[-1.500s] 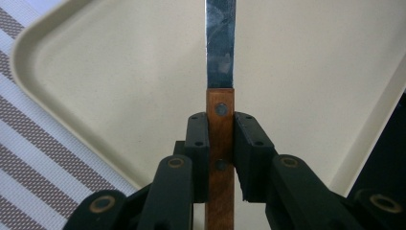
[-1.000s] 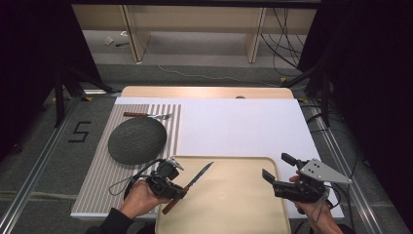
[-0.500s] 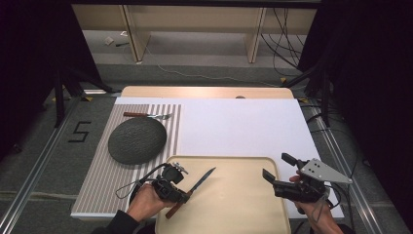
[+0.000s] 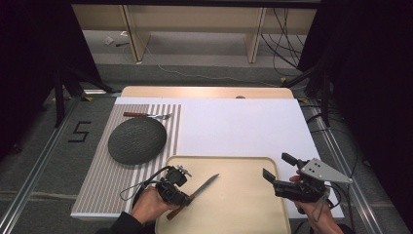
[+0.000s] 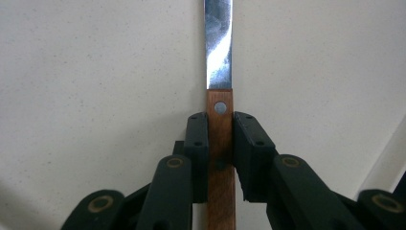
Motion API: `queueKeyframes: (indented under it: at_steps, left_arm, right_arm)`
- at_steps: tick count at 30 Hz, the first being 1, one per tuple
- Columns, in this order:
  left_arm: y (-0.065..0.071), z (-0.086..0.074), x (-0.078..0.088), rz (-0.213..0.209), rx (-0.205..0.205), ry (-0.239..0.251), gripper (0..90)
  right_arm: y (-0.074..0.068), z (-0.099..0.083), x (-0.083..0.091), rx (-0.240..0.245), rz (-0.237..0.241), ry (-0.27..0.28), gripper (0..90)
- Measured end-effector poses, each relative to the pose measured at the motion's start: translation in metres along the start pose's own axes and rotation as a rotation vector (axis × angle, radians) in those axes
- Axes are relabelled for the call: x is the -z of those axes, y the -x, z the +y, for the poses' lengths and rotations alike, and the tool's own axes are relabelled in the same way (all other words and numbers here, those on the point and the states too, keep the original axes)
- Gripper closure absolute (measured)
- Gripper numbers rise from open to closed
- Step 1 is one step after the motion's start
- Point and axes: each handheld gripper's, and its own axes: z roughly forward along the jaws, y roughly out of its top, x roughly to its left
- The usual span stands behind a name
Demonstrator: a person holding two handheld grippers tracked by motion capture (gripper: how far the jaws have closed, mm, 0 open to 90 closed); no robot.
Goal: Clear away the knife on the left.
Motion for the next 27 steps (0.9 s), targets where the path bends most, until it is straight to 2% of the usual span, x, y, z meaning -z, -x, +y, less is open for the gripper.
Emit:
queueKeyframes:
  at_steps: [1,2,3,4,5,7,8,9,10,12,13,14,16,18,20,23,25,27]
  left_arm:
    - [0.000,0.000,0.000,-0.005,0.000,-0.002,75.9]
    - [0.000,0.000,0.001,-0.016,0.003,0.010,69.7]
    - [-0.001,0.000,0.002,-0.025,0.007,0.027,69.7]
    - [-0.001,0.001,0.005,-0.032,0.009,0.040,64.0]
    - [0.000,0.001,0.008,-0.046,0.014,0.067,52.2]
    - [0.001,0.002,0.014,-0.056,0.007,0.110,49.1]
    - [0.002,0.002,0.017,-0.043,-0.002,0.126,43.7]
    - [0.005,0.003,0.020,-0.043,-0.031,0.162,42.6]
    - [0.005,0.003,0.020,-0.043,-0.031,0.162,41.2]
    - [0.009,0.004,0.021,-0.062,-0.038,0.194,39.4]
    - [0.012,0.005,0.021,-0.069,-0.061,0.206,39.1]
    - [0.015,0.005,0.020,-0.073,-0.084,0.207,38.3]
    - [0.020,0.006,0.016,-0.054,-0.127,0.193,37.6]
    - [0.024,0.007,0.014,-0.046,-0.167,0.187,38.2]
    - [0.027,0.007,0.011,-0.046,-0.187,0.185,42.2]
    - [0.031,0.008,0.005,-0.030,-0.208,0.159,57.0]
    - [0.034,0.008,-0.003,-0.014,-0.215,0.120,69.1]
    - [0.034,0.009,-0.005,-0.007,-0.228,0.106,72.1]
  right_arm:
    - [0.000,0.000,0.000,0.000,0.000,0.000,16.4]
    - [0.000,0.000,0.000,0.000,0.000,0.001,16.4]
    - [0.000,0.000,0.000,0.000,0.000,0.001,16.4]
    - [0.000,0.000,0.000,-0.001,0.000,0.002,16.5]
    - [0.001,0.000,0.000,-0.004,0.000,0.001,16.5]
    - [0.001,0.000,0.000,-0.004,0.001,0.001,16.5]
    - [0.001,0.000,0.001,-0.006,0.002,0.004,16.5]
    - [0.001,0.000,0.001,-0.006,0.003,0.003,16.5]
    - [0.001,0.000,0.001,-0.007,0.003,0.002,16.5]
    - [0.001,0.000,0.001,-0.009,0.002,0.003,16.5]
    - [0.001,0.000,0.001,-0.010,0.002,0.003,16.5]
    - [0.001,0.000,0.001,-0.010,0.001,0.003,16.5]
    - [0.001,0.000,0.000,-0.010,0.001,0.002,16.5]
    - [0.001,0.000,0.000,-0.010,0.000,0.002,16.5]
    - [0.001,0.000,0.001,-0.009,0.001,0.003,16.6]
    - [0.001,0.000,0.000,-0.008,0.002,-0.002,16.6]
    - [0.001,0.000,0.000,-0.009,0.000,0.002,16.6]
    - [0.001,0.000,0.000,-0.009,0.000,0.000,16.6]
